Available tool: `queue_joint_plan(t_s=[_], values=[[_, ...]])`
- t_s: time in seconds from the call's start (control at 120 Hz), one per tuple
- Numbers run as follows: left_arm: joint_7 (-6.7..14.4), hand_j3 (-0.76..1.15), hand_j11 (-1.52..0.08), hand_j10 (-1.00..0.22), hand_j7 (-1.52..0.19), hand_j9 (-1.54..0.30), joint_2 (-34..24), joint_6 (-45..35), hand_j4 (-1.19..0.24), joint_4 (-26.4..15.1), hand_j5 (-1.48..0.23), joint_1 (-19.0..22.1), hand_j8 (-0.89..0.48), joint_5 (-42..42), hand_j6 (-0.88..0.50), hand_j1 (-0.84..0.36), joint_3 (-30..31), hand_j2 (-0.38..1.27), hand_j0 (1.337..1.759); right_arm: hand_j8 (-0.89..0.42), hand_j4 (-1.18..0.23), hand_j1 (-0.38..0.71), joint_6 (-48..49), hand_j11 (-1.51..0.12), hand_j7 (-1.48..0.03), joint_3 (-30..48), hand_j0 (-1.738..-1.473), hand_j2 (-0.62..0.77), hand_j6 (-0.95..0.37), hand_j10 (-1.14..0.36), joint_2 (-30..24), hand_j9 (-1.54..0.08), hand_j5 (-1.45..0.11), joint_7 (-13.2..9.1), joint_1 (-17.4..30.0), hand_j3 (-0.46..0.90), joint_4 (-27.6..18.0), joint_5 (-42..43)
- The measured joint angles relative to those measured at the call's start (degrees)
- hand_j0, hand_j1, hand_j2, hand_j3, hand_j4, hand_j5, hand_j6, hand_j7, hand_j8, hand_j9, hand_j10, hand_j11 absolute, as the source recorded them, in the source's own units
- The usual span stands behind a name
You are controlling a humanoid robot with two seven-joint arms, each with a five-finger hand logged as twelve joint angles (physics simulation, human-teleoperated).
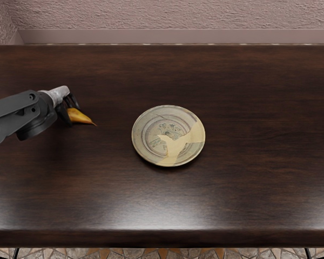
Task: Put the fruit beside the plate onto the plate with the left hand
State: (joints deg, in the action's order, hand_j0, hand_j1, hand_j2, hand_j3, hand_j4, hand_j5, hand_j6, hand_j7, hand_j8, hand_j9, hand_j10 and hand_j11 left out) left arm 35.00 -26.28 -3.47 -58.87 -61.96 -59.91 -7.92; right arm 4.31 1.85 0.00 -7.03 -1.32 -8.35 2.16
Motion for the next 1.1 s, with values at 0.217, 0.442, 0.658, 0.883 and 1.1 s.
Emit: queue_joint_plan(t_s=[0.217, 0.442, 0.658, 0.883, 1.1], values=[[0.0, 0.01, -0.91, -0.65, -0.88, -0.91, 0.0, 0.0, -0.7, 0.0, -0.84, 0.4, -0.61, 0.0, -0.56, -0.2, 0.4, 0.08, 1.647, 0.0, 0.0, -0.35, 0.0, 0.0, 0.0, 0.0, -1.658, 0.0, 0.0, 0.0, 0.0, 0.0, 0.0, 0.0, 0.0, 0.0, 0.0, 0.0], [0.1, 0.08, -0.92, -0.65, -0.92, -0.93, 0.1, 0.2, -0.64, 0.0, -0.91, 0.2, -0.58, 0.3, -0.5, -0.22, 0.4, 0.06, 1.649, 0.0, 0.0, -0.35, 0.0, 0.0, 0.0, 0.0, -1.658, 0.0, 0.0, 0.0, 0.0, 0.0, 0.0, 0.0, 0.0, 0.0, 0.0, 0.0], [0.0, 0.03, -0.91, -0.66, -0.89, -0.91, -0.5, 0.2, -0.62, 0.3, -0.89, -2.6, -0.58, 7.4, -0.5, -0.27, -0.2, 0.2, 1.652, 0.0, 0.0, -0.35, 0.0, 0.0, 0.0, 0.0, -1.658, 0.0, 0.0, 0.0, 0.0, 0.0, 0.0, 0.0, 0.0, 0.0, 0.0, 0.0], [0.0, 0.01, -0.89, -0.65, -0.87, -0.88, -0.7, 0.3, -0.61, 0.6, -0.88, -4.5, -0.58, 17.6, -0.48, -0.29, -2.2, 0.22, 1.654, 0.0, 0.0, -0.35, 0.0, 0.0, 0.0, 0.0, -1.658, 0.0, 0.0, 0.0, 0.0, 0.0, 0.0, 0.0, 0.0, 0.0, 0.0, 0.0], [0.0, 0.0, -0.86, -0.65, -0.85, -0.86, -1.1, 1.1, -0.61, 0.6, -0.86, -7.9, -0.6, 26.2, -0.49, -0.31, -2.9, 0.24, 1.655, 0.0, 0.0, -0.35, 0.0, 0.0, 0.0, 0.0, -1.658, 0.0, 0.0, 0.0, 0.0, 0.0, 0.0, 0.0, 0.0, 0.0, 0.0, 0.0]])
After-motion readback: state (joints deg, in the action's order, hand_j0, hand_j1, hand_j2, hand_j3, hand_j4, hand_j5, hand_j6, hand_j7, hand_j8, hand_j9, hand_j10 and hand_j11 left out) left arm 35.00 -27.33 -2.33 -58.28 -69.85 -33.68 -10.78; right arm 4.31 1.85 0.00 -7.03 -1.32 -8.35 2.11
